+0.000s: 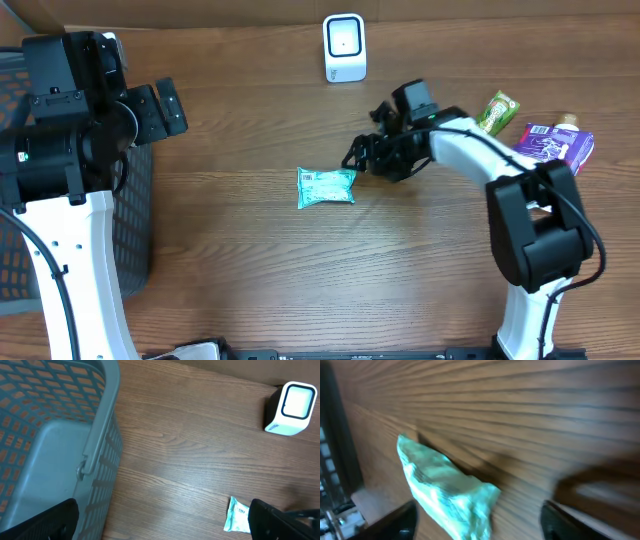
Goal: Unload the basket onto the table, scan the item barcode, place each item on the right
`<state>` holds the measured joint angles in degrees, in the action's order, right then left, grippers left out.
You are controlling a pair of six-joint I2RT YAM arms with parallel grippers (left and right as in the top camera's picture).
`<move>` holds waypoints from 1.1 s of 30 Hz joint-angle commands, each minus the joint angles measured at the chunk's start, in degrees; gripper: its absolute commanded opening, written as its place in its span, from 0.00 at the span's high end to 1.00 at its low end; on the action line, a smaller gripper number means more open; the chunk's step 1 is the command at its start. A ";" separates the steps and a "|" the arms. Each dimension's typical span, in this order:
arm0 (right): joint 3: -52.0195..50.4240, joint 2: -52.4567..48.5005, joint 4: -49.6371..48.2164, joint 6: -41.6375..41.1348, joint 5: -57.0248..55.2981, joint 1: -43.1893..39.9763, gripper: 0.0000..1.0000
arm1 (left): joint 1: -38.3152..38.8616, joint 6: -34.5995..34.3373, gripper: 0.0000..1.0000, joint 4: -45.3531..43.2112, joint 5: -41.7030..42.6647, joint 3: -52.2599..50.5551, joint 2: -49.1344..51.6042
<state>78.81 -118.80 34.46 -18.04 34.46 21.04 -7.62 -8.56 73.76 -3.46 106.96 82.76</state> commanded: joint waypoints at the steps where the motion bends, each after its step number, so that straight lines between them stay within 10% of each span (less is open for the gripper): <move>1: -2.36 -1.03 -3.98 -5.95 1.66 2.29 0.29 | -0.20 1.09 0.00 -0.07 0.33 0.13 0.09; 7: -6.38 -1.03 -10.58 -12.55 1.68 3.67 0.39 | -0.20 1.09 0.00 -0.07 0.31 0.13 0.09; 17: -8.55 -0.66 -14.84 -14.53 6.84 2.84 0.94 | -0.20 1.09 0.00 -0.07 0.31 0.13 0.09; 33: -4.61 24.39 -2.62 0.66 17.31 -3.23 0.96 | -0.20 1.09 0.01 -0.07 0.31 0.13 0.09</move>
<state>72.40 -99.81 31.59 -20.45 46.46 18.76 -7.62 -8.56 73.78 -3.46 106.96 82.76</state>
